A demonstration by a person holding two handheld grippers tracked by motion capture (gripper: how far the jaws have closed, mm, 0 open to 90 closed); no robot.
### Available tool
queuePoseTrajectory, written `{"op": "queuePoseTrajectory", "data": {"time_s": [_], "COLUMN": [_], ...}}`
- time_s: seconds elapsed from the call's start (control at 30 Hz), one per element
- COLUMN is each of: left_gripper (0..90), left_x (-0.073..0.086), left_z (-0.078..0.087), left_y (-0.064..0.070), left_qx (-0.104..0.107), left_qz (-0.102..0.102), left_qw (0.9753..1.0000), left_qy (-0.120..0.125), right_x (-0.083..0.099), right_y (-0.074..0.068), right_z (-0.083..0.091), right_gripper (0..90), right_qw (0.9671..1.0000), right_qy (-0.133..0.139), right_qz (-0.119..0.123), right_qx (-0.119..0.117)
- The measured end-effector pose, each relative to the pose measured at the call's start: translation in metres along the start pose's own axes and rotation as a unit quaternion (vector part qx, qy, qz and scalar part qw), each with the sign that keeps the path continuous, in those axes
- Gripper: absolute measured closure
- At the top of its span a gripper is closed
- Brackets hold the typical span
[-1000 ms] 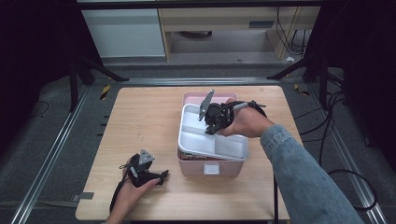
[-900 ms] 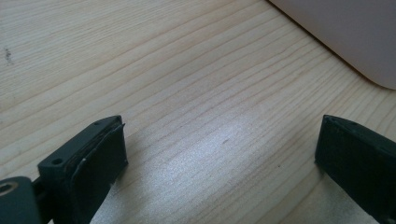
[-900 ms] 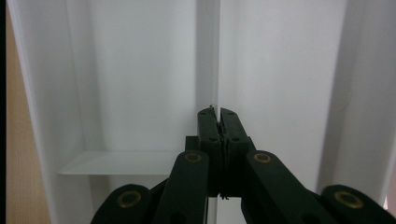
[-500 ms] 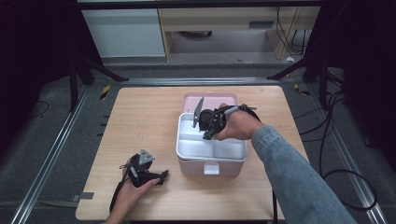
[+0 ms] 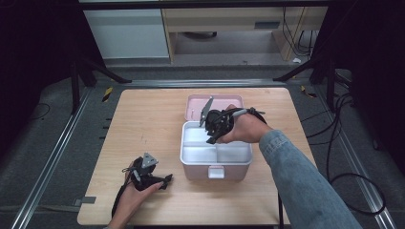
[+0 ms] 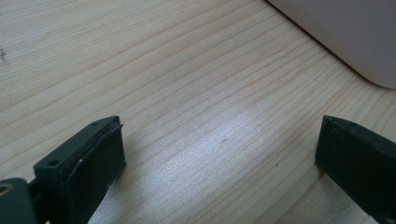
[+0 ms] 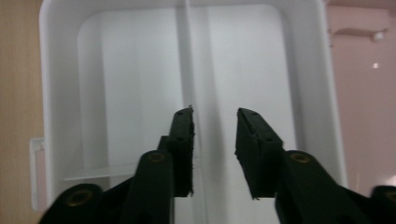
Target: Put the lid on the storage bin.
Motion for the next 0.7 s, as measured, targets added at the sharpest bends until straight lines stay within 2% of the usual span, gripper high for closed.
{"op": "queuePoseTrajectory", "data": {"time_s": [0.13, 0.17, 0.23, 0.4, 0.53, 0.6, 0.7], "left_gripper": [3.0, 2.8, 2.8, 4.4, 5.4, 6.0, 7.1], "left_x": [-0.004, -0.006, -0.011, -0.035, -0.063, -0.080, -0.106], "left_z": [0.004, 0.006, 0.009, 0.014, 0.021, 0.025, 0.027], "left_y": [-0.001, -0.001, -0.003, -0.012, -0.022, -0.028, -0.038], "left_qx": [-0.001, 0.000, 0.006, -0.006, -0.011, -0.015, -0.022], "left_qz": [0.002, 0.003, 0.007, 0.001, 0.007, 0.004, 0.004], "left_qw": [1.0000, 1.0000, 0.9999, 0.9998, 0.9997, 0.9995, 0.9995], "left_qy": [0.002, 0.007, 0.013, 0.020, 0.023, 0.026, 0.023], "right_x": [0.010, 0.013, 0.019, 0.034, 0.045, 0.050, 0.057], "right_y": [0.008, 0.010, 0.013, 0.021, 0.026, 0.030, 0.038], "right_z": [0.010, 0.012, 0.015, 0.018, 0.021, 0.024, 0.026], "right_gripper": [49.7, 45.2, 43.7, 39.4, 34.6, 33.1, 30.5], "right_qw": [0.9979, 0.9959, 0.9927, 0.9824, 0.9752, 0.9697, 0.9614], "right_qy": [0.037, 0.050, 0.062, 0.083, 0.105, 0.114, 0.122], "right_qz": [-0.044, -0.059, -0.083, -0.140, -0.169, -0.185, -0.213], "right_qx": [0.029, 0.046, 0.061, 0.092, 0.097, 0.113, 0.124]}}
Point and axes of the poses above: each handheld gripper's, and its own axes: z roughly backward along the jaws, x roughly out of its underside, y roughly to its right, the point moved 2 cm from there along -z, roughly forward along the jaws, and after that the axes turned 6 degrees about -y, right-handed, at the moved point
